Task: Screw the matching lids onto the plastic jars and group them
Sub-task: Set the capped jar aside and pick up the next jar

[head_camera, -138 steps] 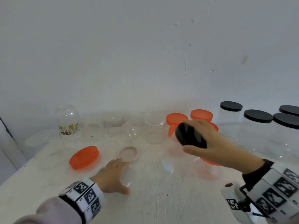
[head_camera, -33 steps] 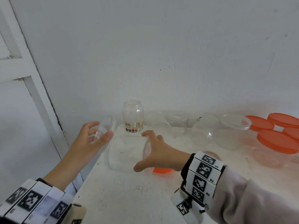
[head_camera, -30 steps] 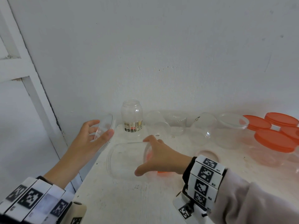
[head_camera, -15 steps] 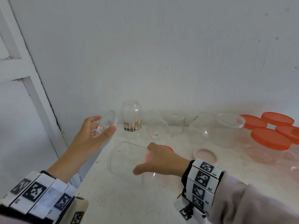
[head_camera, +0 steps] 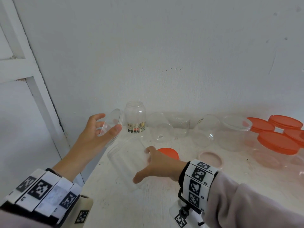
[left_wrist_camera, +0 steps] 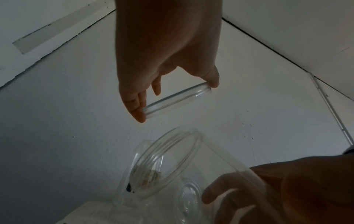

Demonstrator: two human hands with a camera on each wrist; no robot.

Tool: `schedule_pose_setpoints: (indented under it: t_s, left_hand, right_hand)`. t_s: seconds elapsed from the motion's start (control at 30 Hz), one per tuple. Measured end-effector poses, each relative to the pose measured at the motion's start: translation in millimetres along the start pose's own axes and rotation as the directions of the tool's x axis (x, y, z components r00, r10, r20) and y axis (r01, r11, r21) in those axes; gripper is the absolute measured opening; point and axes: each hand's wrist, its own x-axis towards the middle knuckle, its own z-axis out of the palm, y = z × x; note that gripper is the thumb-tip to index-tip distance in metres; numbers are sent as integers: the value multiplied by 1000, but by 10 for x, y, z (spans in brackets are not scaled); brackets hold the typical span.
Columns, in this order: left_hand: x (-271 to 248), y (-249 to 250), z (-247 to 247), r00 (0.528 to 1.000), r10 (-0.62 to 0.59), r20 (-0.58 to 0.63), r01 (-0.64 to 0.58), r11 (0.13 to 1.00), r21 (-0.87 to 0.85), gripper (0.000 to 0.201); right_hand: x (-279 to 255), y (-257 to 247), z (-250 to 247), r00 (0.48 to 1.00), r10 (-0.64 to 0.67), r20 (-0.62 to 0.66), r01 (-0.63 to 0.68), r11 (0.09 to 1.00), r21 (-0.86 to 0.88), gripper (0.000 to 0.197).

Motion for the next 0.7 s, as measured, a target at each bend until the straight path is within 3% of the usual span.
schedule_pose_setpoints:
  t_s: [0.07, 0.47, 0.6, 0.7]
  left_hand:
    - [10, -1, 20, 1000, 3, 2, -3, 1000, 7, 77]
    - [15, -14, 120, 998, 13, 58, -17, 998, 64, 86]
    - [51, -74, 142, 995, 9, 100, -21, 993, 120, 95]
    - [58, -101, 151, 990, -2, 141, -23, 985, 172, 116]
  right_hand:
    - [28, 27, 2, 1000, 2, 6, -3, 1000, 27, 107]
    - [93, 163, 3, 1000, -9, 6, 9, 998, -64, 118]
    - [97, 172, 3, 1000, -19, 15, 20, 999, -35, 116]
    - [93, 164, -15, 999, -31, 19, 30, 999, 23, 117]
